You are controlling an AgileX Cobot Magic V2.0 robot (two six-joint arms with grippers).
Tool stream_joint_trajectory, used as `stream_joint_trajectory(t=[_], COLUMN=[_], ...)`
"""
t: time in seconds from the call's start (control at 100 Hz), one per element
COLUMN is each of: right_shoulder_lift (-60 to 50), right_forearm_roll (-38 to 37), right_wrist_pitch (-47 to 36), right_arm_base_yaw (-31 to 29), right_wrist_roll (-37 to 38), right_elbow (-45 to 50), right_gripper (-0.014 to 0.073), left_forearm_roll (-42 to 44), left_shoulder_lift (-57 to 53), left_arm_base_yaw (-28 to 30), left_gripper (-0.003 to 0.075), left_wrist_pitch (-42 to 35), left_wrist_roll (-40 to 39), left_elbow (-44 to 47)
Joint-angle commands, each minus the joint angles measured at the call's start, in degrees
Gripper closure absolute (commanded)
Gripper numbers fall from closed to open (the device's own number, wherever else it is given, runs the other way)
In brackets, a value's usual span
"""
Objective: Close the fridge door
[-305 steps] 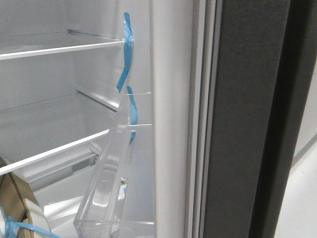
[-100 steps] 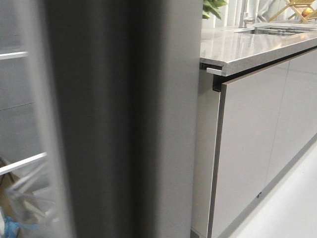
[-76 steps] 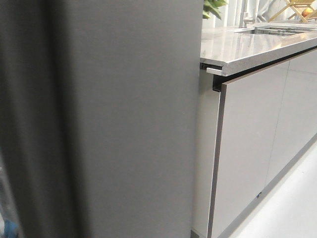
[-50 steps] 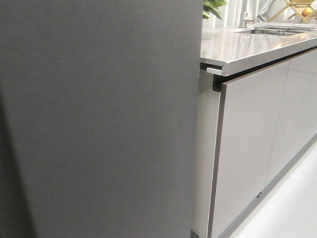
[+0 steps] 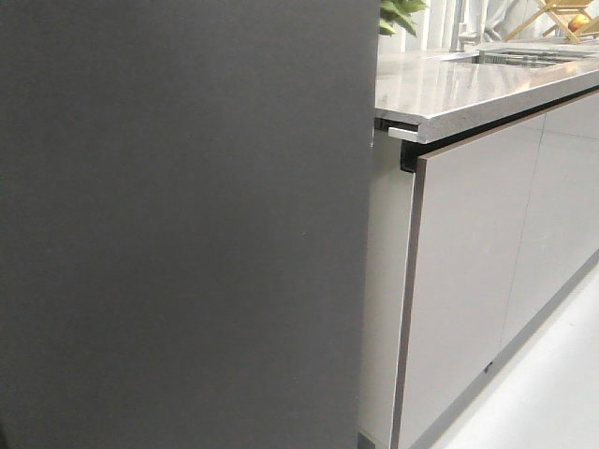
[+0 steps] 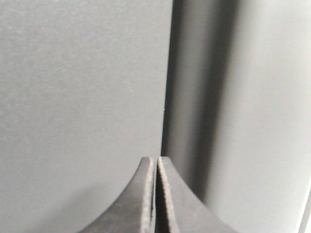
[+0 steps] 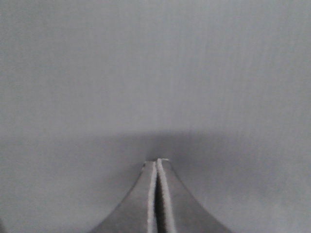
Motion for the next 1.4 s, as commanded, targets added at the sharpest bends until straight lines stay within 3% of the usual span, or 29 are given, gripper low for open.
stream_joint_trajectory(t=[0.0,0.3,0.49,0.629,0.849,1.119,1.389], right_shoulder_lift=[-2.05,-3.86,-11.57,-20.03,-36.44,-57.42,-79.75], right_forearm_roll=[-0.09,-0.58,-3.76,-4.27,-4.27,-4.27,-4.27], right_wrist_pitch=[-4.84,-4.52,-4.52,-7.2,-18.09,-18.22,-18.11], right_arm_base_yaw=[-1.09,-4.7,-8.55,-12.88,-22.08,-36.59,-45.2], right_wrist_roll=[0.06,0.06,0.06,0.06,-0.73,-0.73,-0.73], right_elbow=[-1.47,-0.7,6.9,17.69,41.63,65.77,86.77], right_gripper=[0.067,0.067,0.067,0.067,0.067,0.067,0.067], left_forearm_roll=[-0.09,-0.09,-0.09,-0.09,-0.09,-0.09,-0.09], left_shoulder_lift=[1.09,1.09,1.09,1.09,1.09,1.09,1.09], left_arm_base_yaw=[0.13,0.13,0.13,0.13,0.13,0.13,0.13], left_gripper=[0.0741,0.0741,0.0741,0.0741,0.0741,0.0741,0.0741], left_wrist_pitch=[-4.4,-4.4,-4.4,-4.4,-4.4,-4.4,-4.4], left_wrist_roll=[-0.2,-0.2,-0.2,-0.2,-0.2,-0.2,-0.2], left_elbow=[1.6,1.6,1.6,1.6,1.6,1.6,1.6])
